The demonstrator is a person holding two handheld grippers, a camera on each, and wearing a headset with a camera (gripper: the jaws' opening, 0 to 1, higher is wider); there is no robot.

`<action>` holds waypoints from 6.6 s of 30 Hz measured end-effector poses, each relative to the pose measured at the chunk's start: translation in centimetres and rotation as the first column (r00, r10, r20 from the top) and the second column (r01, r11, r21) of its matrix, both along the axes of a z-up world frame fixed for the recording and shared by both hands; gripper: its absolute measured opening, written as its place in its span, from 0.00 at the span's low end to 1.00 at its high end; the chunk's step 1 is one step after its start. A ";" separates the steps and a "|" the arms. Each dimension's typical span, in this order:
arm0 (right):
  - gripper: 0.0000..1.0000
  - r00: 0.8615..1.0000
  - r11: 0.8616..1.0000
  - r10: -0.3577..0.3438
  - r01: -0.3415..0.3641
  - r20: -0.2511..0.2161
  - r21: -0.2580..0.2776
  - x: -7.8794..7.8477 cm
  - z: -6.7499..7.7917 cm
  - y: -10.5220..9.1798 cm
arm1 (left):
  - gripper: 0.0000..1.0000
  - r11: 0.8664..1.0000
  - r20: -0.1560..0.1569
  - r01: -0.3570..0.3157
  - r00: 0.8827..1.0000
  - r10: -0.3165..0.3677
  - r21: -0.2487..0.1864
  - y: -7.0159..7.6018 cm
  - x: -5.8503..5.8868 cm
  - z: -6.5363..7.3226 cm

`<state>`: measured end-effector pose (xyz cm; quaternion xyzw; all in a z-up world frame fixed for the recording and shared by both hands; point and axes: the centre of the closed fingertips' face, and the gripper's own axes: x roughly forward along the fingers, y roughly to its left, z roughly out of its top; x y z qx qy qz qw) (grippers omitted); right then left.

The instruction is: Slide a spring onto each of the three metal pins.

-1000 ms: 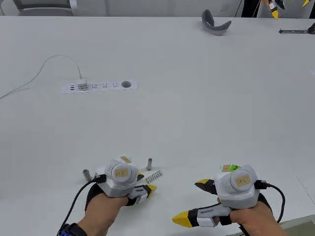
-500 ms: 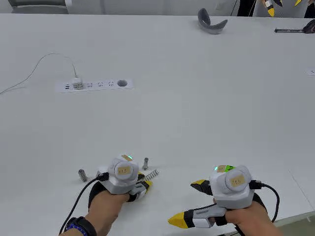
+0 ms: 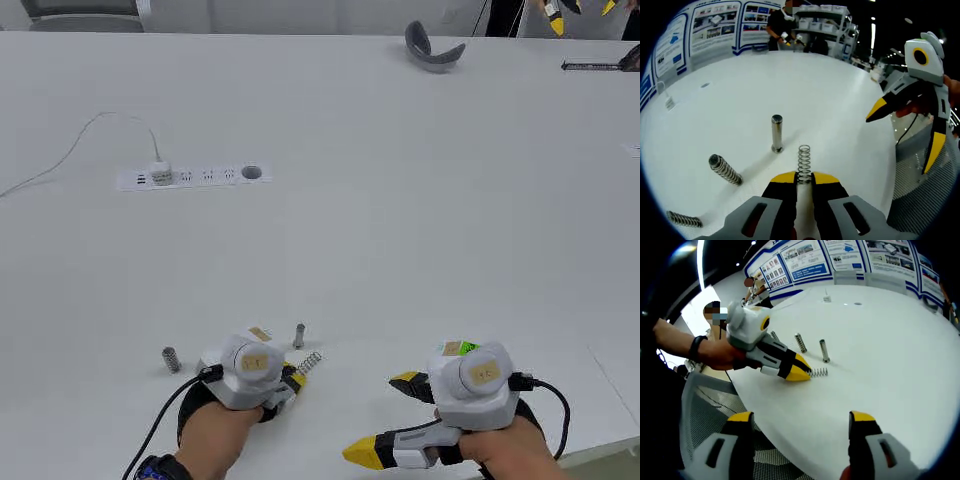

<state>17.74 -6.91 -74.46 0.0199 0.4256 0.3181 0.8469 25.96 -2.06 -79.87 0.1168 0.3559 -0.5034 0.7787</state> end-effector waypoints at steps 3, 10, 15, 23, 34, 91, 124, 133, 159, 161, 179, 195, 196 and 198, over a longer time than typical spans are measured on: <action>0.79 1.000 1.000 0.005 -0.005 0.001 0.001 0.1 -0.1 0.1 | 0.11 1.000 0.002 0.020 1.000 -0.020 0.004 0.6 -0.9 0.1; 0.78 1.000 1.000 0.007 -0.007 0.010 0.010 0.4 0.3 0.4 | 0.11 0.999 0.007 0.035 0.999 -0.035 0.009 2.5 -1.9 0.9; 0.78 1.000 1.000 0.011 -0.011 0.013 0.020 0.6 0.4 0.9 | 0.11 1.000 0.010 0.024 1.000 -0.025 0.005 4.0 -2.2 1.6; 0.77 1.000 0.999 0.019 -0.020 0.022 0.047 0.9 0.9 1.9 | 0.11 1.000 0.028 0.019 0.999 -0.018 -0.010 6.2 -2.8 3.3; 0.73 0.999 0.991 0.009 -0.014 0.040 0.136 2.1 2.3 3.4 | 0.11 0.999 0.066 0.027 0.997 -0.025 -0.028 8.8 -3.7 6.1; 0.28 0.992 0.835 0.070 -0.002 -0.102 0.551 3.3 5.8 12.2 | 0.11 0.986 0.154 0.134 0.981 -0.118 -0.095 7.6 -6.4 11.5; 0.13 0.981 0.849 0.178 -0.116 -0.072 0.516 2.5 7.6 12.4 | 0.10 0.966 0.140 0.231 0.966 -0.215 -0.115 6.7 -6.6 11.7; 0.13 0.909 0.865 0.417 -0.404 0.022 0.297 2.1 8.6 12.3 | 0.10 0.944 0.110 0.268 0.962 -0.251 -0.192 6.0 -6.6 12.6; 0.13 0.637 0.638 0.770 -0.770 0.034 -0.011 -0.1 9.5 12.4 | 0.10 0.879 0.065 0.369 0.928 -0.368 -0.301 5.0 -8.3 13.8; 0.13 0.643 0.644 0.765 -0.765 0.036 -0.014 0.0 9.5 12.4 | 0.11 0.883 0.056 0.353 0.934 -0.353 -0.310 5.0 -8.2 13.7; 0.12 0.723 0.724 0.689 -0.687 0.044 -0.050 1.3 9.0 9.6 | 0.22 0.927 0.040 0.244 0.969 -0.243 -0.284 6.8 -6.6 12.6; 0.12 0.813 0.803 0.582 -0.574 0.008 -0.159 4.2 6.6 5.7 | 0.31 0.972 0.041 0.081 0.996 -0.074 -0.221 10.2 -4.0 10.8; 0.12 0.816 0.806 0.577 -0.569 0.007 -0.164 4.4 6.5 5.6 | 0.32 0.974 0.038 0.070 0.997 -0.063 -0.217 10.5 -3.9 10.6; 0.12 0.818 0.807 0.575 -0.566 0.005 -0.169 4.7 6.4 5.4 | 0.33 0.975 0.036 0.054 0.998 -0.047 -0.215 10.9 -3.6 10.5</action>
